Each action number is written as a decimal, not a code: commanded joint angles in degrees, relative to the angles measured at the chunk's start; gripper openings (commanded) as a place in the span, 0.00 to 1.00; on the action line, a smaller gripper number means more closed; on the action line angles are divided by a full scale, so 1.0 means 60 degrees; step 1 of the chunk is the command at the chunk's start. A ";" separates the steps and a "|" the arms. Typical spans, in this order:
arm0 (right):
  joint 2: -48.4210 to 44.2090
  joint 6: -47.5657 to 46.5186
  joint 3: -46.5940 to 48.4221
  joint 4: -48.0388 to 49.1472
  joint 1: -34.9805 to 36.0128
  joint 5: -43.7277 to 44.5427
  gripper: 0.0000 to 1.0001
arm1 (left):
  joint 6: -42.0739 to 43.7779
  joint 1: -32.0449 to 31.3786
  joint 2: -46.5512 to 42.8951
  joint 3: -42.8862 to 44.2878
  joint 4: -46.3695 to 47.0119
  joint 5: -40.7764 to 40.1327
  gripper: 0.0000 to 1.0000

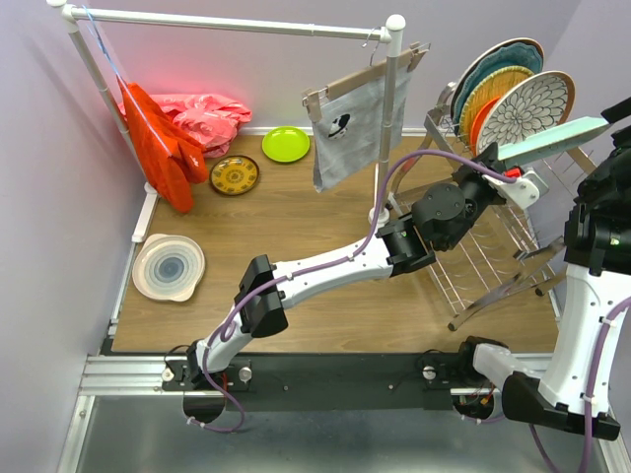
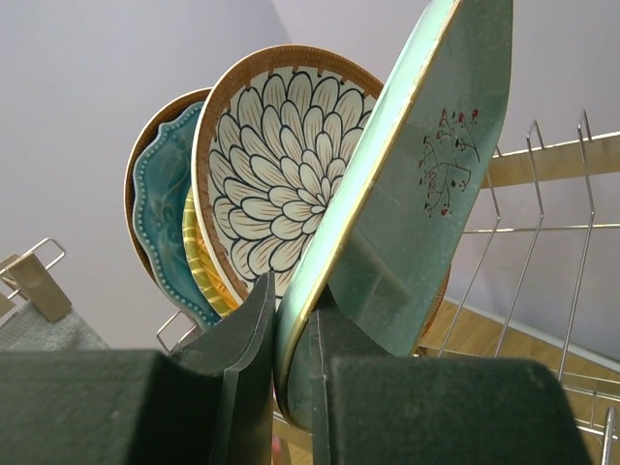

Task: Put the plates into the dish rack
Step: Insert the plate into the dish rack

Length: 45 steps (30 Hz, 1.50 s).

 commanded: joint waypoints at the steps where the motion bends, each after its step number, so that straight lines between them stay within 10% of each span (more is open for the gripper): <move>1: 0.0059 -0.0034 0.0328 -0.0056 -0.0053 0.0448 0.96 | -0.0560 -0.0421 0.0061 -0.0068 -0.0161 -0.0498 0.17; 45: 0.0777 0.2001 -0.0390 -0.1360 -0.0332 -0.1296 0.77 | -0.0751 -0.0494 0.0501 0.0225 0.0044 -0.1260 0.10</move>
